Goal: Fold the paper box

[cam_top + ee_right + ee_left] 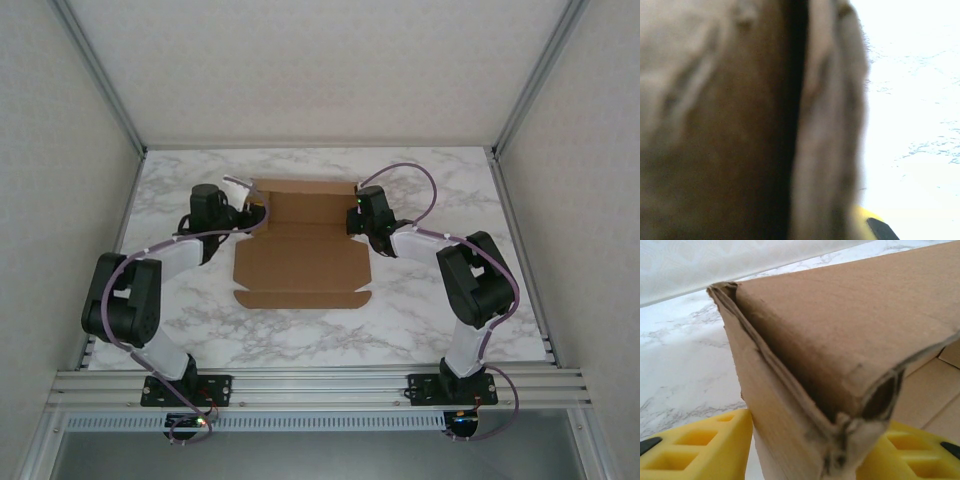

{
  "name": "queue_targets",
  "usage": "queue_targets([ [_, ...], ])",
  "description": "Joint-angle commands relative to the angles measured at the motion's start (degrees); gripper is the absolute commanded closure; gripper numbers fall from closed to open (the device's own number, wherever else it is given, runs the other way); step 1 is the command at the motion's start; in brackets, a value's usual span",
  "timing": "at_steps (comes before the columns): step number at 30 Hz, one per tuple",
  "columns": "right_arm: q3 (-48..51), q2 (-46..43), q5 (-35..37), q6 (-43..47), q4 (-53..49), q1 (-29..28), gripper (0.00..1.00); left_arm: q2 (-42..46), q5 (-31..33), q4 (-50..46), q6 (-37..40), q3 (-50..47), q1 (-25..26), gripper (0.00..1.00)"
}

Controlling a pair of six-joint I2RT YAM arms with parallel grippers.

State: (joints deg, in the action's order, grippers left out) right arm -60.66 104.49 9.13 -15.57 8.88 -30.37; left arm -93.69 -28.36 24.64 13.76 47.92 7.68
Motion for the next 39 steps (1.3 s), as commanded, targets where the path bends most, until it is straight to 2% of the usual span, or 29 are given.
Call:
queue_targets([
  [1, 2.3, 1.3, -3.6, 0.6, -5.5, -0.3, 1.00, -1.3, 1.6, 1.1, 1.2, 1.6, 0.8, 0.48],
  [11, 1.4, 1.7, -3.7, 0.7, -6.3, -0.2, 1.00, -2.5, 3.3, 0.2, 0.6, 1.5, 0.8, 0.67],
  [17, 1.2, 1.9, -2.6, 0.3, -6.9, -0.5, 1.00, -3.0, 11.2, -1.7, -0.1, 2.0, 2.2, 0.73],
  [20, 0.8, 2.0, -1.9, -0.3, -7.3, -0.7, 1.00, -3.1, 17.7, -2.1, 0.5, 1.8, 4.2, 0.77],
  [25, -0.1, 1.9, 0.9, -0.7, -8.5, -1.7, 1.00, -3.3, 26.9, -2.4, -0.9, 1.7, 6.6, 0.90],
  [33, -0.2, 0.8, 5.9, -3.9, -9.9, -2.6, 1.00, -3.3, 34.7, -3.1, -4.2, 2.5, 7.0, 1.00],
  [39, -1.2, -0.4, 9.2, -8.2, -12.4, -3.1, 1.00, -4.6, 40.6, -3.8, -6.5, 3.4, 8.9, 1.00],
])
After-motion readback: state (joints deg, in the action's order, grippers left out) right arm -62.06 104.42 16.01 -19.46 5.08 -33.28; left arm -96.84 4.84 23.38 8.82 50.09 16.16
